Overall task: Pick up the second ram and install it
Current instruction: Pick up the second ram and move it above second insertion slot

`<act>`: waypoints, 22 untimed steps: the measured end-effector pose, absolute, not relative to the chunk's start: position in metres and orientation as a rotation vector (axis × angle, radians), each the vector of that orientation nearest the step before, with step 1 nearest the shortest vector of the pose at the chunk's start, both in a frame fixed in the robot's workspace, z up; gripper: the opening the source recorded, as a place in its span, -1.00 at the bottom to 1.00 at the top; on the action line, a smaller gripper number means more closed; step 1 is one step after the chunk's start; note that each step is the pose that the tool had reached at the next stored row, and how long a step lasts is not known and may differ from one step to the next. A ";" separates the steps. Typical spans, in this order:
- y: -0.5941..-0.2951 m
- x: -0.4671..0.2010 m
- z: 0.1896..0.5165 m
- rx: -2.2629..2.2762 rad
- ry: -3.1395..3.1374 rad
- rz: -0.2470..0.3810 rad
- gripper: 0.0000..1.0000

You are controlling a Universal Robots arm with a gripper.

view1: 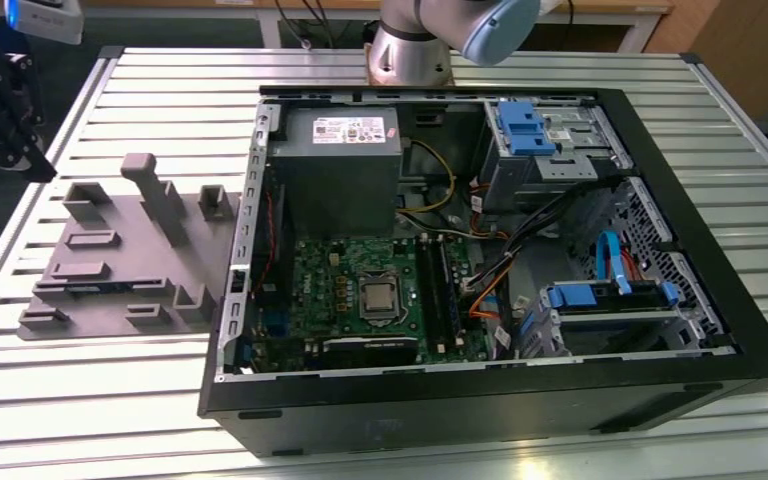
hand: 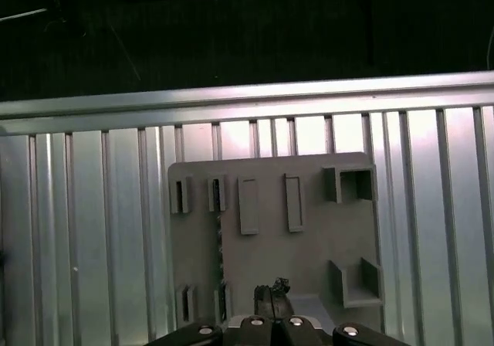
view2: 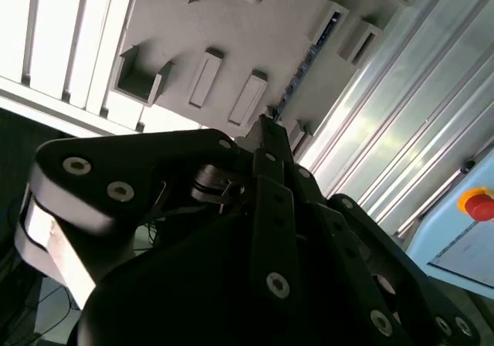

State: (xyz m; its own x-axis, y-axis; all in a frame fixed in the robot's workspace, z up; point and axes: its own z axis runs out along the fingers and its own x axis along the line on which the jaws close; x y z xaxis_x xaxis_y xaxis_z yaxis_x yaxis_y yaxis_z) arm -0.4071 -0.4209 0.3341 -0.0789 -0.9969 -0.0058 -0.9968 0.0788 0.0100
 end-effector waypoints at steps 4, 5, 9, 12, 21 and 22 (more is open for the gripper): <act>-0.421 -0.407 0.330 2.136 -2.300 -0.018 -0.53; -0.421 -0.407 0.328 2.138 -2.298 -0.018 -0.53; -0.422 -0.407 0.321 2.141 -2.295 -0.018 -0.53; -0.423 -0.407 0.315 2.142 -2.294 -0.018 -0.50; -0.430 -0.411 0.305 2.147 -2.292 -0.016 -0.38; -0.430 -0.411 0.303 2.147 -2.292 -0.015 -0.38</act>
State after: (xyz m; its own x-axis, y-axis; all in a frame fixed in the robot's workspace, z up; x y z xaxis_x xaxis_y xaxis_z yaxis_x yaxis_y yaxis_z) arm -0.4109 -0.4299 0.3035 -0.0650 -0.9979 -0.0059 -0.9979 0.0649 0.0077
